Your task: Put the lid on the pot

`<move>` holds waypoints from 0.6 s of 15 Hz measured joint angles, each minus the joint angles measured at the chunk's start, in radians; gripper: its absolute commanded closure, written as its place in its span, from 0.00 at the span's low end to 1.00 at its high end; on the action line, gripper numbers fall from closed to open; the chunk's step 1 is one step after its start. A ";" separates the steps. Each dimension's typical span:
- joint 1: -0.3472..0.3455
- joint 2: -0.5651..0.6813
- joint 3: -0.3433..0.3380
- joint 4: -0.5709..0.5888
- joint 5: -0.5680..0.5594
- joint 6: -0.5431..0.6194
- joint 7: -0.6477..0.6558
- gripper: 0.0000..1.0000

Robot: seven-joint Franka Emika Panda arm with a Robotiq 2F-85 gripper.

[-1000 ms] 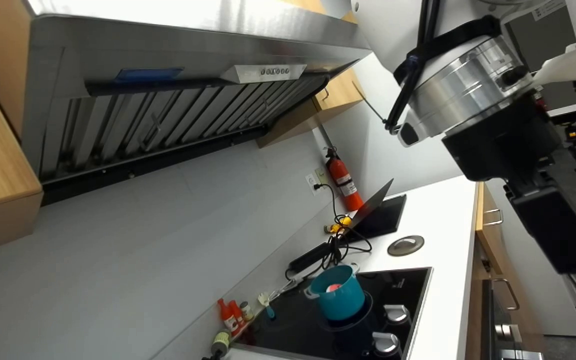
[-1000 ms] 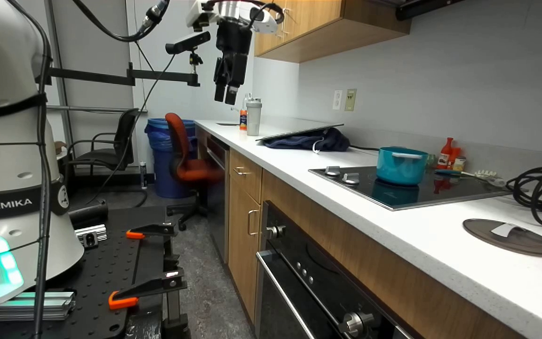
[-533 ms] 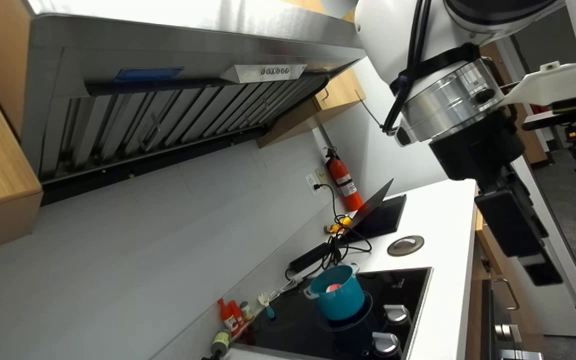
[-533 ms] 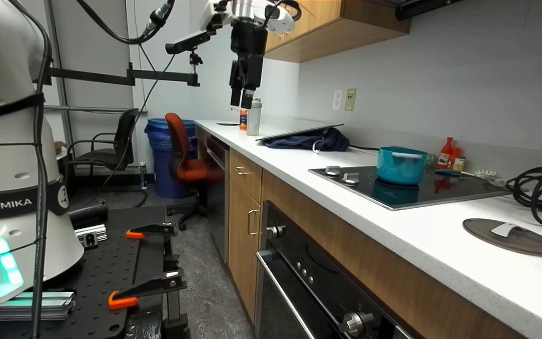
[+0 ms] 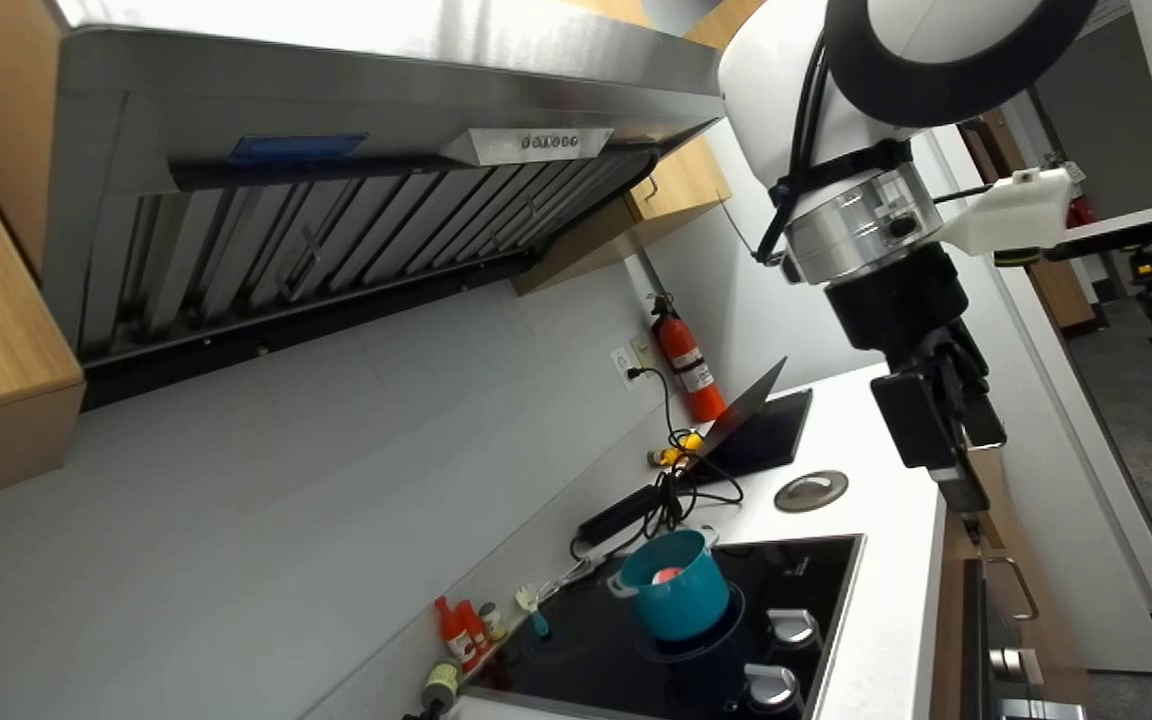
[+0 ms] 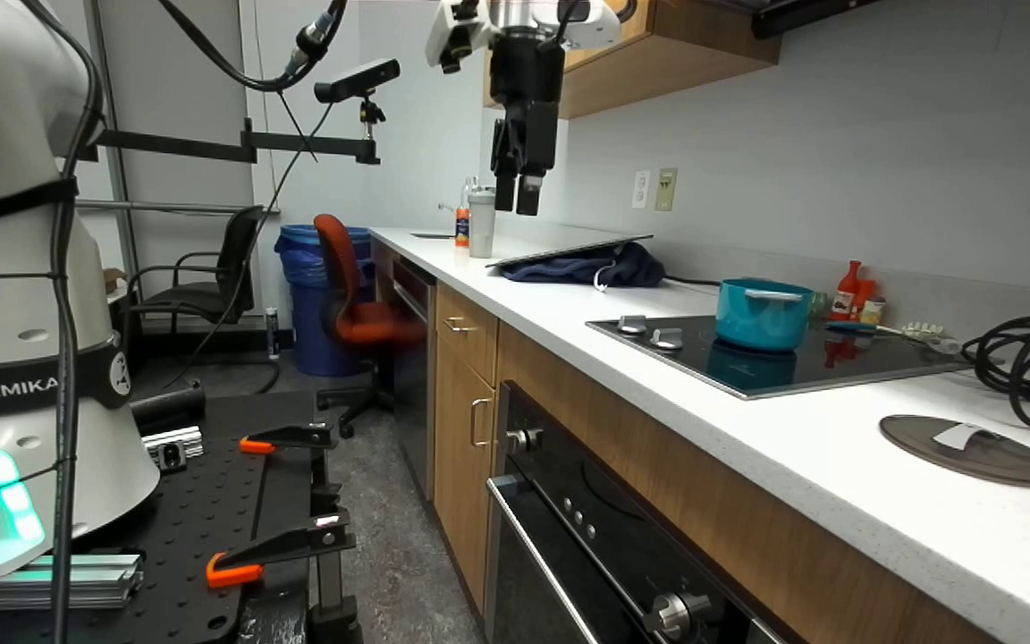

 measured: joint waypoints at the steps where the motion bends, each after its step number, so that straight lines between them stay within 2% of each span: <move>1: -0.009 0.011 -0.007 0.008 -0.006 0.008 0.000 0.00; 9: -0.075 0.120 -0.071 0.065 -0.056 0.087 0.000 0.00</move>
